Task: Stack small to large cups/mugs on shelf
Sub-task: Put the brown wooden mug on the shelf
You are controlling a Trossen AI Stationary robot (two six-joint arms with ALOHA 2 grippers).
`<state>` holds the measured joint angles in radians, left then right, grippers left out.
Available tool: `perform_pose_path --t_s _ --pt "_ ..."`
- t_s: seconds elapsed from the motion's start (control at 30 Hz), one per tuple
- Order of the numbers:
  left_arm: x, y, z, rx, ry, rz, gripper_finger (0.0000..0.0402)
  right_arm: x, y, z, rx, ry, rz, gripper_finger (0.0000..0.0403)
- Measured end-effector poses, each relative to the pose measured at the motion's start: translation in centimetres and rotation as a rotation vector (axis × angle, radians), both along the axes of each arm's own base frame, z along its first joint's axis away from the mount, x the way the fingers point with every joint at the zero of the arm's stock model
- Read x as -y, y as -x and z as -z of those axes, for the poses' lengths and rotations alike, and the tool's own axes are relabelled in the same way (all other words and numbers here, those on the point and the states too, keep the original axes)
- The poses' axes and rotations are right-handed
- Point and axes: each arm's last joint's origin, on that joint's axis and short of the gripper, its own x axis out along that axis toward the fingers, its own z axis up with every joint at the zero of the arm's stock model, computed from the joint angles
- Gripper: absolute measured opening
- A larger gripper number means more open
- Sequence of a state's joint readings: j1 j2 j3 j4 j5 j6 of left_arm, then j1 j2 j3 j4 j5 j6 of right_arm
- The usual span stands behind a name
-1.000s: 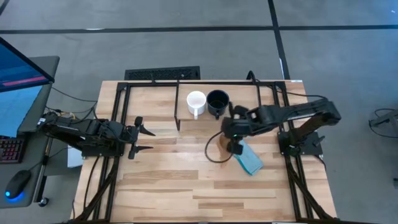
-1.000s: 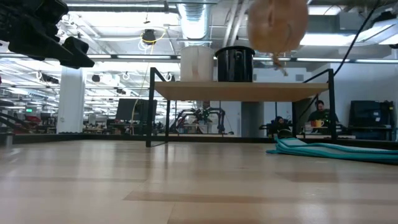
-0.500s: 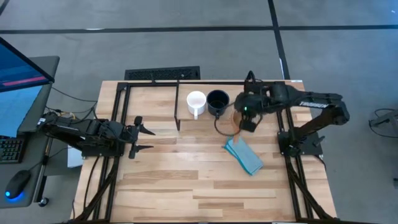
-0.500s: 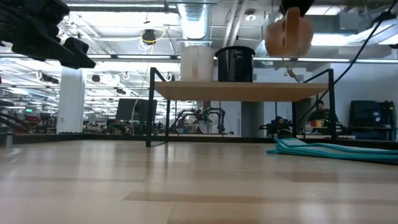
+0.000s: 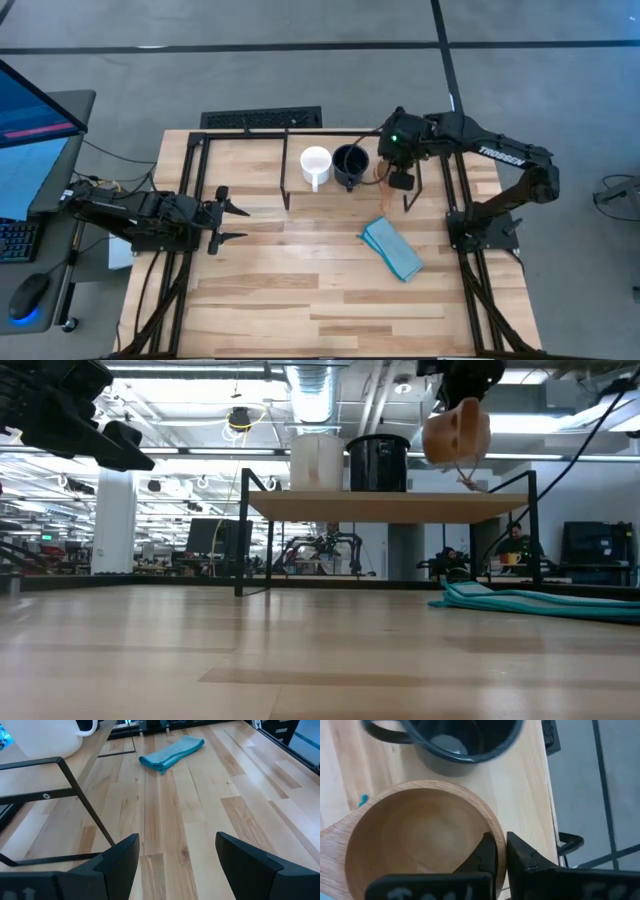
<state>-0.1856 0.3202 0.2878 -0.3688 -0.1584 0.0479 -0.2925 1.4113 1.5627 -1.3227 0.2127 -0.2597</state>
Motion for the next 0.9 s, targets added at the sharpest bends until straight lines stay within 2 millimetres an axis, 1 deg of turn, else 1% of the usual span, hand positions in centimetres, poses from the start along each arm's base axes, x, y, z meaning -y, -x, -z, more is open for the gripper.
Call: perform_pose_path --t_s 0.2,0.57,0.9 --pt "0.0 0.0 0.1 -0.009 0.004 -0.015 0.0254 1.8 0.3 -0.1 0.033 -0.025 -0.006 0.003" --pt "-0.1 0.0 0.1 -0.006 0.035 -0.059 0.0254 3.4 1.0 0.1 0.01 -0.039 -0.039 0.003" --pt "-0.1 0.0 0.1 -0.005 0.055 -0.067 0.0254 5.6 -0.9 2.4 -0.05 -0.102 -0.082 0.003"
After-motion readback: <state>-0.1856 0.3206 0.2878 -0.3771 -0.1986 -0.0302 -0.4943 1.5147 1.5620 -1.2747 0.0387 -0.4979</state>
